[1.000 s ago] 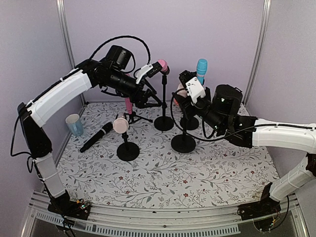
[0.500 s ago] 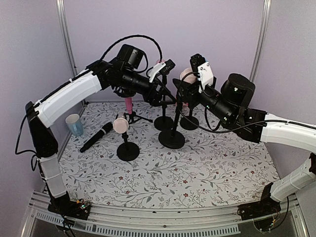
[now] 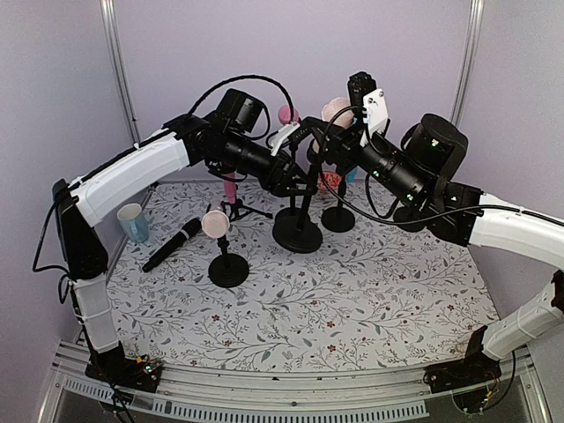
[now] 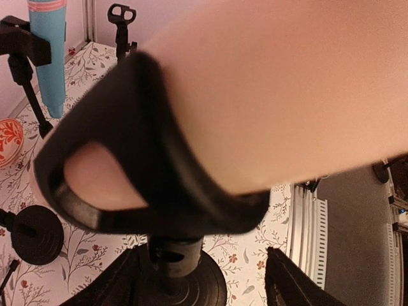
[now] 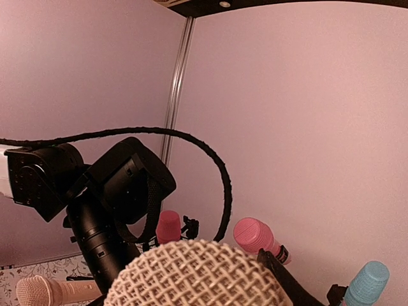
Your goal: Remove the microphone from the stand
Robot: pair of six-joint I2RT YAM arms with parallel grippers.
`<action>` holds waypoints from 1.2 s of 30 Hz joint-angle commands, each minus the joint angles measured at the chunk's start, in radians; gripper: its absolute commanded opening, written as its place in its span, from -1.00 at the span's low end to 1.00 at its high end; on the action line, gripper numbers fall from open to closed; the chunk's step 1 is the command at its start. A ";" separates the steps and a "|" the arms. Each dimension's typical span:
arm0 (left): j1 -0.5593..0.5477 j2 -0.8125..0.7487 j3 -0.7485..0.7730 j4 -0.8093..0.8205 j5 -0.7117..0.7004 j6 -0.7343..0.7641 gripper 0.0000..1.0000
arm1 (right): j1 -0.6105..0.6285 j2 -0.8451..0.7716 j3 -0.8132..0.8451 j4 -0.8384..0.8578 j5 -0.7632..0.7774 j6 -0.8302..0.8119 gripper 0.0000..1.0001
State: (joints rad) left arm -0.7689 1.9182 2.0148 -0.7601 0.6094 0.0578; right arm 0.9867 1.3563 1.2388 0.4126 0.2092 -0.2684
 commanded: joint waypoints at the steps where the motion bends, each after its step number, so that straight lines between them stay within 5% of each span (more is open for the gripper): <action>1: -0.007 0.009 0.001 0.026 0.038 -0.015 0.34 | 0.014 -0.011 0.050 0.160 -0.025 0.043 -0.94; 11: 0.025 -0.010 -0.028 0.047 0.076 -0.029 0.14 | 0.033 -0.051 0.039 0.179 -0.075 0.153 -0.97; 14: 0.040 -0.009 -0.017 0.058 0.088 -0.046 -0.12 | 0.051 -0.060 0.038 0.165 -0.072 0.143 -0.96; 18: 0.061 -0.011 -0.036 0.077 0.097 -0.071 -0.71 | 0.070 -0.077 0.010 0.156 -0.040 0.098 -0.94; 21: 0.071 -0.017 -0.053 0.083 0.094 -0.077 -0.86 | 0.084 -0.098 -0.021 0.159 -0.003 0.048 -0.93; 36: 0.083 0.020 -0.082 0.111 0.006 -0.116 -1.00 | 0.138 -0.244 -0.064 0.142 0.040 -0.202 -0.91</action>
State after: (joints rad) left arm -0.7471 1.9156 1.9606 -0.6319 0.7090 0.0219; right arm 1.1000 1.2575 1.1488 0.4164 0.2634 -0.3866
